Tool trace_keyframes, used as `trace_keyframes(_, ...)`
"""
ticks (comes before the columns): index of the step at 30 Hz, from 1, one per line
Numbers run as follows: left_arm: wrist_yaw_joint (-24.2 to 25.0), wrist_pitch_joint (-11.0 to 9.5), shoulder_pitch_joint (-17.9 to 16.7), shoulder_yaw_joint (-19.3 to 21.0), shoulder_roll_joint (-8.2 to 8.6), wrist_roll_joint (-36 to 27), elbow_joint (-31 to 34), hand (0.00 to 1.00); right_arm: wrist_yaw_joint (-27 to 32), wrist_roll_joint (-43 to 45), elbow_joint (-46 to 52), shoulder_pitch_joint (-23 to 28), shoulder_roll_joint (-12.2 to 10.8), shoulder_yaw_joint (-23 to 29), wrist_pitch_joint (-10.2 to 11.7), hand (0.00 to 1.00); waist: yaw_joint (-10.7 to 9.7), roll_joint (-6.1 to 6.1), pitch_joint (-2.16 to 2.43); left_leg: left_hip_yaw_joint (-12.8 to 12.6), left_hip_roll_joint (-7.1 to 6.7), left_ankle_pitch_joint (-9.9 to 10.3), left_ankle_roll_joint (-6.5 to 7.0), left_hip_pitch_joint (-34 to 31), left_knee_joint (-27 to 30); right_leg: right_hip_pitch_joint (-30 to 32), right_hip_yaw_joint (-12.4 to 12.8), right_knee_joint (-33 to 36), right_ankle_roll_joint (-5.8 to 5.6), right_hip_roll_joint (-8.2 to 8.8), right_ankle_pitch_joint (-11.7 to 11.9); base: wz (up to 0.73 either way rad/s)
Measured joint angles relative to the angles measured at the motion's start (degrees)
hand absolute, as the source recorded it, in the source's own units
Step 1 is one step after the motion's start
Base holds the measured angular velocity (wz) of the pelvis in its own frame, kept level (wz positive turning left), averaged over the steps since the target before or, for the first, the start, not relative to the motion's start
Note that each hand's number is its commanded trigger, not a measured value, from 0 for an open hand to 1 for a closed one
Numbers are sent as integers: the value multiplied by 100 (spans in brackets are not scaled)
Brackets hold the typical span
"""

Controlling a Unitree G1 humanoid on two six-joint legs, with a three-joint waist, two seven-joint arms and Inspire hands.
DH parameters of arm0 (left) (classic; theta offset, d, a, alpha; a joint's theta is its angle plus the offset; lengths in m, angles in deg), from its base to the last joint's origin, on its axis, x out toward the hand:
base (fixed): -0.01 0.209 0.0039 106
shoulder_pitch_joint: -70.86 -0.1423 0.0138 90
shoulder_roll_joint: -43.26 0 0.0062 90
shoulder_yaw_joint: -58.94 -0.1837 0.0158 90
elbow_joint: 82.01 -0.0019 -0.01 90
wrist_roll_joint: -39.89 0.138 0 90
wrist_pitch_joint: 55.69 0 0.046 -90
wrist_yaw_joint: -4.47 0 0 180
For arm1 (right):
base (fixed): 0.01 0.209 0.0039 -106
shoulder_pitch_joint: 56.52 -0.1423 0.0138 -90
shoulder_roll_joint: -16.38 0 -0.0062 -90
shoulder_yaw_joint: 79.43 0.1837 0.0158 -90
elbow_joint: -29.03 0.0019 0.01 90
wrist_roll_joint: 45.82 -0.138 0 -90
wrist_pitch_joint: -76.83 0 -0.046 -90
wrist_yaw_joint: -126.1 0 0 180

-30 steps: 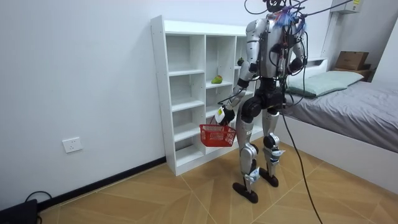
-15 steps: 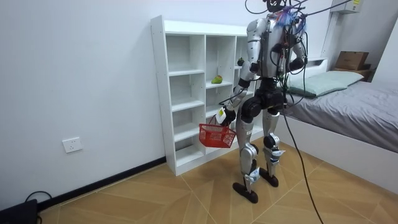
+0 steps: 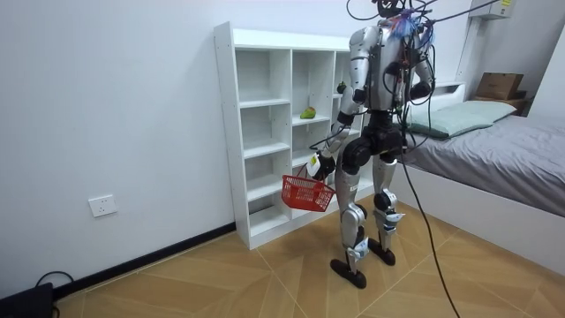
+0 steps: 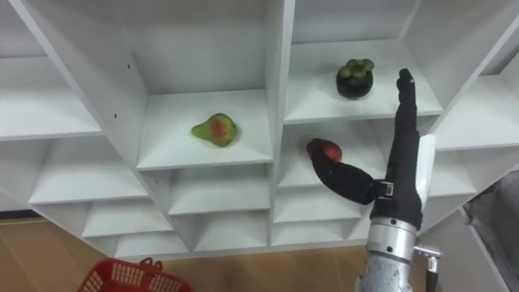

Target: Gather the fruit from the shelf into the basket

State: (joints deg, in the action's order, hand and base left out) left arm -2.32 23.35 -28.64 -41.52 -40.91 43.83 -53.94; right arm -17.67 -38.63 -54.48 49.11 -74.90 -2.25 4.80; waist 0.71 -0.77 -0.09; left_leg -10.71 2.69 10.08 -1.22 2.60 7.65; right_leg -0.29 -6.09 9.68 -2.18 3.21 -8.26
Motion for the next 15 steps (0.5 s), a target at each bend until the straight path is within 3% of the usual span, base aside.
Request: trace_keyframes(15, 193, 79, 104, 27, -62, 9, 1, 100, 92, 19, 89, -344, 139, 67, 1, 0, 86, -108, -21, 19, 0, -1, 0, -2, 5, -10, -22, 1, 0, 2, 0, 0)
